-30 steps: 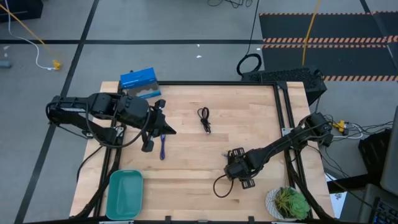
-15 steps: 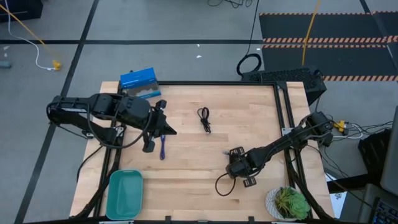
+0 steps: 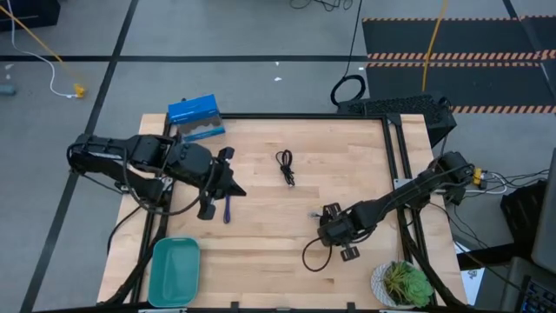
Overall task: Pick and place USB-C Cables
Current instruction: Put the upper black cable into the blue basket
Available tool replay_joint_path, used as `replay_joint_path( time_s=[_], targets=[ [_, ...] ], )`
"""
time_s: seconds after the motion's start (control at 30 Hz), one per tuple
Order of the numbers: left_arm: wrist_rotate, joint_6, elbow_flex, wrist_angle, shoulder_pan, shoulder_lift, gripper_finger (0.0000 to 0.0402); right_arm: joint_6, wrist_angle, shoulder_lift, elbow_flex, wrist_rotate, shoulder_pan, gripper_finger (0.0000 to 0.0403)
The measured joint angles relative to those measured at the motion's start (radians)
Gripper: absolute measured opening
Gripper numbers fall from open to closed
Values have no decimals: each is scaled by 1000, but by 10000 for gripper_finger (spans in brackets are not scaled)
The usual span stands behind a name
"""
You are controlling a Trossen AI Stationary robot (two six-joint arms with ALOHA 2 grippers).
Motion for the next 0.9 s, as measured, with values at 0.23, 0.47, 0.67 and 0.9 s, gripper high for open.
replay_joint_path(
  time_s=[0.23,0.47,0.67,0.9],
  targets=[
    [-1,0,0,19,-41,24,8,19,0,-141,1,-2,-15,32],
    [-86,-24,-1,21,-76,55,8,38,-83,-289,1,-4,-43,38],
    [-188,-50,-1,56,-106,81,8,67,-101,-388,1,3,-50,35],
    [-307,-95,-27,133,-156,84,8,55,14,-452,-17,178,-47,35]
  ],
)
